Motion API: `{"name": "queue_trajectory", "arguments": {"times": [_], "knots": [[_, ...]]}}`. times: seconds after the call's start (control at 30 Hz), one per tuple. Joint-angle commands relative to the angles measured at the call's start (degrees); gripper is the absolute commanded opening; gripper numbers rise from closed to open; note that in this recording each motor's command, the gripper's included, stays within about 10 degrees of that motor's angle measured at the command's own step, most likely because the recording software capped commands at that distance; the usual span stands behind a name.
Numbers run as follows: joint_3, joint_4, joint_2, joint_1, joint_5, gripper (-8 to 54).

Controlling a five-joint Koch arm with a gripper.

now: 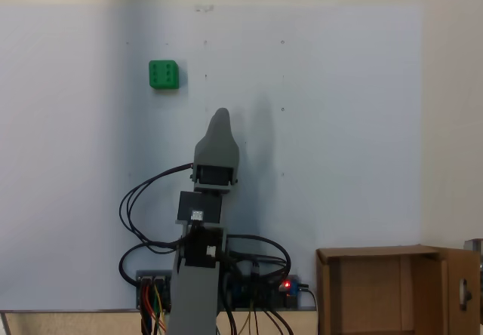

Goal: Grasp a green dice and put it in the bin.

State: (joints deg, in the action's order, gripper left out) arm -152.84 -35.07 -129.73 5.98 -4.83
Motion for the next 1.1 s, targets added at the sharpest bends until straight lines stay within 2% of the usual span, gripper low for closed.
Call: {"name": "queue_trajectory", "arguments": {"times": [0.0,0.4,0.43,0.47,0.9,1.07], "knots": [[-10.00,-10.00,-5.71,-2.11,3.08,44.4],[-10.00,-10.00,-5.71,-2.20,4.04,42.4],[7.56,10.09,-5.71,-1.76,4.04,42.5],[12.29,11.41,-5.01,-2.55,4.04,43.3],[34.37,56.49,-3.34,-6.86,2.37,43.3],[46.04,71.96,2.55,-10.37,1.32,44.5]]}}
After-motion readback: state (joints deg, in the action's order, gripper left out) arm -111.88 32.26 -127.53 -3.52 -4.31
